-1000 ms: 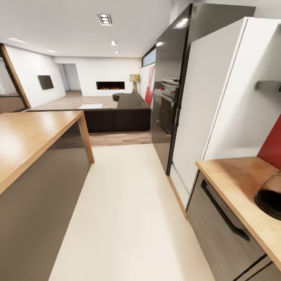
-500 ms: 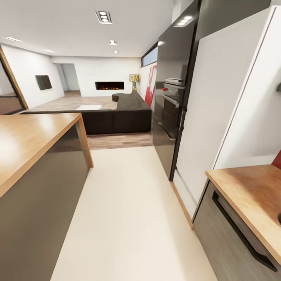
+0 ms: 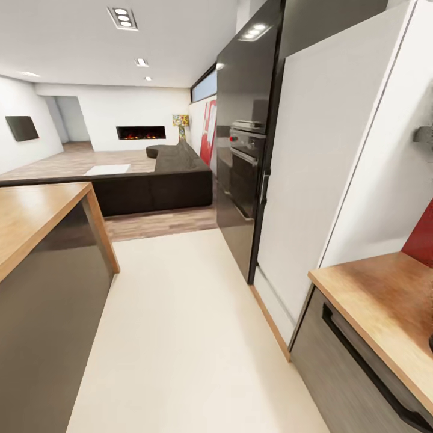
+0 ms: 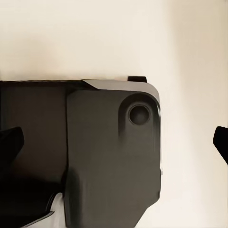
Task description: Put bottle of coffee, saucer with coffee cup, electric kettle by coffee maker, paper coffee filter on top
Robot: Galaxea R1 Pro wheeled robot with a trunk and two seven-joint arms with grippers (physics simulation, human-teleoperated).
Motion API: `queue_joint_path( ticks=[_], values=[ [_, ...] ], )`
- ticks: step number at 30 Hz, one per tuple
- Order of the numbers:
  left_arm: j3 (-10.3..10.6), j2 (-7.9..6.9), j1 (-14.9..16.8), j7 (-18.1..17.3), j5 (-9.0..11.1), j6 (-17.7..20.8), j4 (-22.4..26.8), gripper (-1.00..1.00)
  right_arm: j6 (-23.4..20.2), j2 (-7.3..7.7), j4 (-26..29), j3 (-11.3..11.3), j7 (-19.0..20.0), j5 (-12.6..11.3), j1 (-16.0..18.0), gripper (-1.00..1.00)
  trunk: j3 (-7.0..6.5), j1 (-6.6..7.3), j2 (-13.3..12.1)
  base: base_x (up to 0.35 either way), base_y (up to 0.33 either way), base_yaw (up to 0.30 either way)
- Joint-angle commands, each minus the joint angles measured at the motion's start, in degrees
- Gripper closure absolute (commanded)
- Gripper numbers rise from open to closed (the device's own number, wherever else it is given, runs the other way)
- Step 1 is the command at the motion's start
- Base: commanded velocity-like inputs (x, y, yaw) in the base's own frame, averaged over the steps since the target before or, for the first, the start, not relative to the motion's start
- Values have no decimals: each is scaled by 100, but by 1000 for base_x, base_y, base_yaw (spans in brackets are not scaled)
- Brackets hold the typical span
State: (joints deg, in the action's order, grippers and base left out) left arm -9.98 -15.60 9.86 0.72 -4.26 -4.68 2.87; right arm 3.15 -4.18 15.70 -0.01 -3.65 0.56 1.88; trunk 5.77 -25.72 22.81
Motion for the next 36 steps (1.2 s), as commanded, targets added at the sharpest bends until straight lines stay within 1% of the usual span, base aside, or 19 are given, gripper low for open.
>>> queue_joint_path(
  ticks=[1, 13, 36],
  values=[
    [-39, 1, 4, 7, -46, -22, -6, -100, 18, -1, -5, 1, -22, 5, 5, -100, 12, -6, 11, 311, 196, -286],
    [-39, 21, 4, 7, -61, -24, -6, -100, 19, 38, -5, 1, -22, 5, 5, -100, 12, -6, 11, 316, 151, -294],
    [-39, 23, 3, 9, -48, -24, -6, -100, 19, 40, -9, 1, -22, 5, 5, -100, 12, -6, 11, 330, 5, -298]
  ],
)
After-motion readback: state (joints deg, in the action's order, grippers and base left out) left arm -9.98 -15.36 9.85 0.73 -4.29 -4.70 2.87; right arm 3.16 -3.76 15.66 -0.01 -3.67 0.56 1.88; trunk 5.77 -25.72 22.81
